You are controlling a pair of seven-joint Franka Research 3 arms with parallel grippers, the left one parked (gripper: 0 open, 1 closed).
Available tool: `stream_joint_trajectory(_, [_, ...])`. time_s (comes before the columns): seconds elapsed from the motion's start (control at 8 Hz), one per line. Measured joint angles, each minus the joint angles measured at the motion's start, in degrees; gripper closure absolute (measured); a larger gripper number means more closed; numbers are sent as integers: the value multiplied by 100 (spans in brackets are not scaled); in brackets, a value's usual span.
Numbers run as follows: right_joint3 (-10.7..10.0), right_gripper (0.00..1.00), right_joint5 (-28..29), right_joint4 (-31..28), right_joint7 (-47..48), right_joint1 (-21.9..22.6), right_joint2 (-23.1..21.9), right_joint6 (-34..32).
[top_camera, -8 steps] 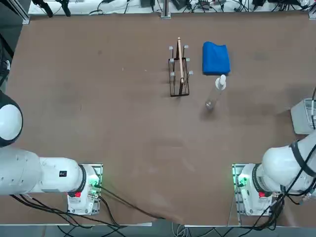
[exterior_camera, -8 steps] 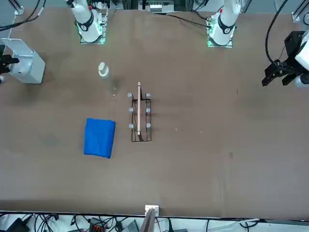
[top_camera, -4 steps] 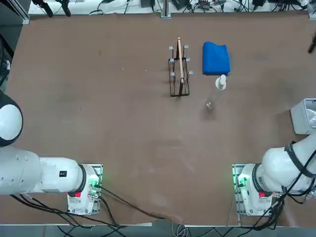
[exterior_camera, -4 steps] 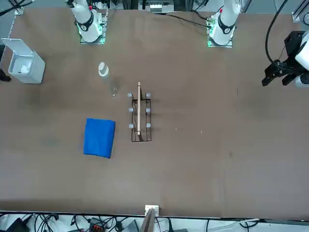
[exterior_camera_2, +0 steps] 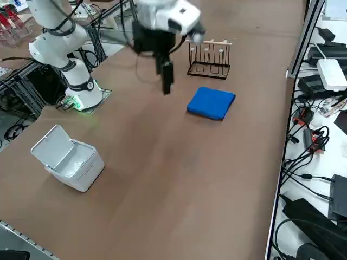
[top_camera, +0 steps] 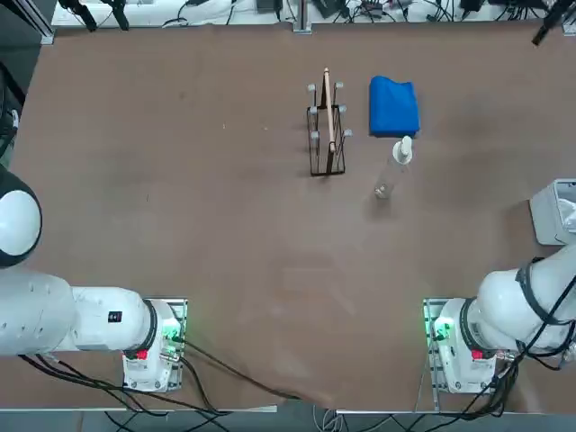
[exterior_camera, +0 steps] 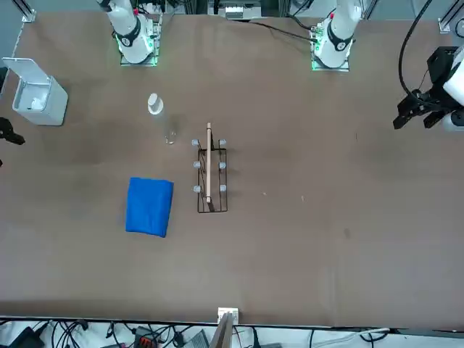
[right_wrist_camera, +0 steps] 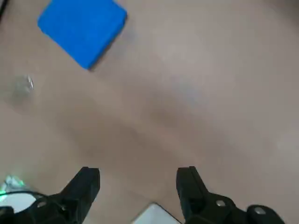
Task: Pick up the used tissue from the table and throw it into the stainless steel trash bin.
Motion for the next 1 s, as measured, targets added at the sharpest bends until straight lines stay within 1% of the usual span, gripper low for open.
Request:
stream_joint_trajectory(0.38, [58,0,31,159,1547,749,-224,-32])
stream_joint_trajectory(0.62, [56,0,30,4,2515,1106,-536,-72])
stream_joint_trajectory(0.75, [-4,0,30,-164,2823,1235,-712,-72])
stream_joint_trajectory(1.0, [-312,0,30,-575,3344,1587,-1063,-36])
